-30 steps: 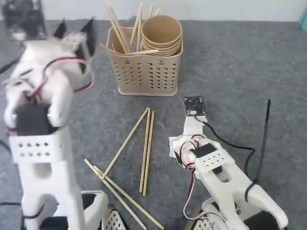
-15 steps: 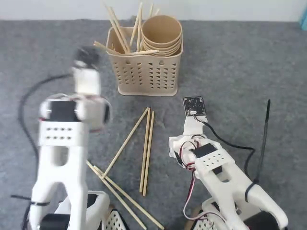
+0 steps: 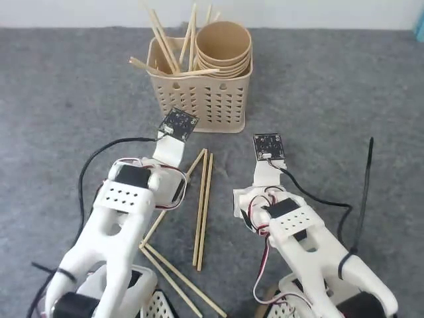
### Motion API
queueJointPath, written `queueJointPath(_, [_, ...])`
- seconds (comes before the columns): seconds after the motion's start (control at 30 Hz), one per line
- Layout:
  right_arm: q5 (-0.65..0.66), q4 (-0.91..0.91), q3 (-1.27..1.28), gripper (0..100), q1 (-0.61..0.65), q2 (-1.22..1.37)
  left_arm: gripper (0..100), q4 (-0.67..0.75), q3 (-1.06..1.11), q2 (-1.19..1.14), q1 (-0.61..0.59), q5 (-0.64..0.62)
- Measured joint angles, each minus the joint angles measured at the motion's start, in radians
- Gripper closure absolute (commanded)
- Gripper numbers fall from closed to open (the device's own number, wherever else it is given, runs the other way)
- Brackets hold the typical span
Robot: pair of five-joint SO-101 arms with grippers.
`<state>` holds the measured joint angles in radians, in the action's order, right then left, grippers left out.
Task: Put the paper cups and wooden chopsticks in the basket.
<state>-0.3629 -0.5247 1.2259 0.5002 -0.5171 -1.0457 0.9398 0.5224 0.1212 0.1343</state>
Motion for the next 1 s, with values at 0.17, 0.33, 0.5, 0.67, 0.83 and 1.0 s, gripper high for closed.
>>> queueJointPath(0.17, [0.000,0.000,0.000,99.0,0.000,0.000,75,0.015,0.000,-0.098,0.000,0.003])
queueJointPath(0.33, [0.000,0.000,0.000,99.0,0.000,0.000,77,0.071,-0.077,-0.341,-0.003,0.000])
queueJointPath(0.5, [0.000,0.000,0.000,99.0,0.000,0.000,97,0.080,-0.218,-0.555,-0.021,-0.071])
queueJointPath(0.67, [0.000,0.000,0.000,99.0,0.000,0.000,99,0.080,-0.279,-0.601,-0.017,-0.127])
queueJointPath(0.83, [0.000,0.000,0.000,99.0,0.000,0.000,99,0.083,-0.279,-0.600,-0.021,-0.133])
queueJointPath(1.0, [0.000,0.000,0.000,99.0,0.000,0.000,99,-0.002,-0.250,-0.451,-0.026,-0.138])
